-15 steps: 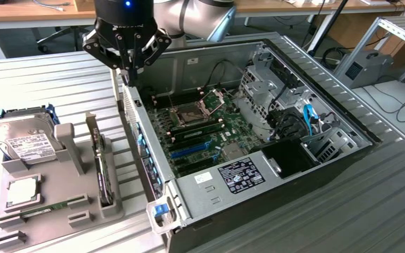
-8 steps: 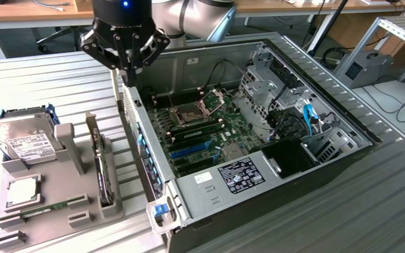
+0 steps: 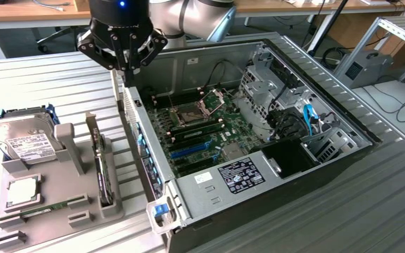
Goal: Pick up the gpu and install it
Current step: 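Reach for the gpu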
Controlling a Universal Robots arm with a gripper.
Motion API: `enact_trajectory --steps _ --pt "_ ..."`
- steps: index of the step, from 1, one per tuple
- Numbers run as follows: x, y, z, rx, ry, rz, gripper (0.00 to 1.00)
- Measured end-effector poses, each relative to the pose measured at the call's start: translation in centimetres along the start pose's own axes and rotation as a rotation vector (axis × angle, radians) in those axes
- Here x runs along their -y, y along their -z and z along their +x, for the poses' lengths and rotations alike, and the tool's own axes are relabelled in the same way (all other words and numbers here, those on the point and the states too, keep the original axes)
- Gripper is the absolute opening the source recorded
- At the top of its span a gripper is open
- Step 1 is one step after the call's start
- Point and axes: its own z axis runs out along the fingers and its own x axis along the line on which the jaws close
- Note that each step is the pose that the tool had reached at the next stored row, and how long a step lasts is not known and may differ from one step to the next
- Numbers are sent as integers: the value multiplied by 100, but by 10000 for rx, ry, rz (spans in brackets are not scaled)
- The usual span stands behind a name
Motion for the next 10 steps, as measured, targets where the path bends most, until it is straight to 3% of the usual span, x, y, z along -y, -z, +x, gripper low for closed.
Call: enact_trajectory --steps 10 --pt "3 1 43 1 -1 0 11"
